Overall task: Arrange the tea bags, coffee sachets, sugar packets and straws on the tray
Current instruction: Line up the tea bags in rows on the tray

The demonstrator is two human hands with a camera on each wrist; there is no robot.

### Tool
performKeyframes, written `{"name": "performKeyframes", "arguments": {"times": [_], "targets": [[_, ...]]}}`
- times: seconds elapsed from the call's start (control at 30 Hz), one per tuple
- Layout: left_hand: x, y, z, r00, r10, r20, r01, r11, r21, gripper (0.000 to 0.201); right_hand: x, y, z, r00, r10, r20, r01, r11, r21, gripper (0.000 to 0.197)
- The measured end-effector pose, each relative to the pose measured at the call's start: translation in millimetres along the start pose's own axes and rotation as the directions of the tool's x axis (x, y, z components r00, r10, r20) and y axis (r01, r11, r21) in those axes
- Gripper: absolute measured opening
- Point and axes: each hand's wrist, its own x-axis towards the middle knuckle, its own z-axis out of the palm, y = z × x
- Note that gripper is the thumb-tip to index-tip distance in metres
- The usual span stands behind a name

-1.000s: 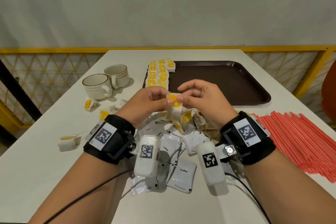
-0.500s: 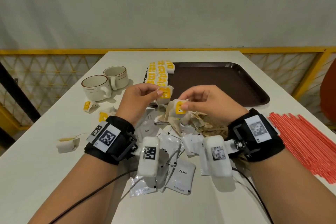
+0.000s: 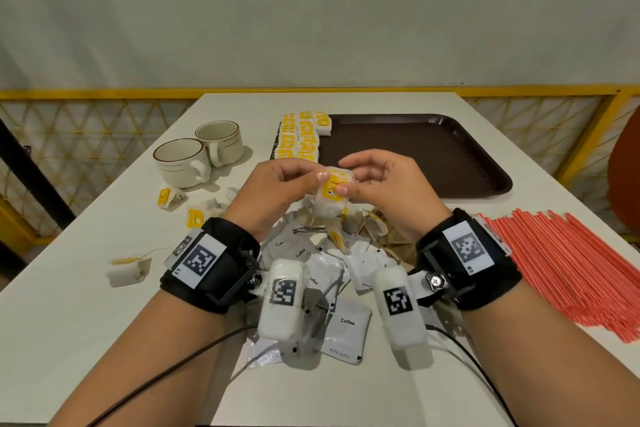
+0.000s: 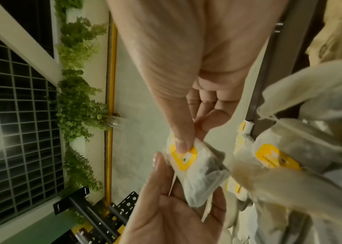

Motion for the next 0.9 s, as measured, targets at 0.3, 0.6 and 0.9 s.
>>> {"name": "performKeyframes", "arguments": {"times": [0.3, 0.6, 0.9], "targets": [[8, -6, -19, 0.97, 0.027, -0.24, -0.019, 0.999, 0.037, 0.008, -8, -9, -5, 0.947, 0.197, 0.254, 0.029, 0.735, -0.678, 0.031], [3, -5, -16, 0.972, 0.069, -0.225, -0.06, 0.997, 0.045, 0.006, -7, -7, 1, 0.958, 0.085, 0.275, 0.102, 0.794, -0.599, 0.02], [-3, -4, -5, 0.987, 0.092, -0.129, -0.081, 0.993, 0.09, 0.006, -11, -33, -9, 0.923, -0.034, 0.383, 0.144, 0.954, -0.261, 0.013]]}}
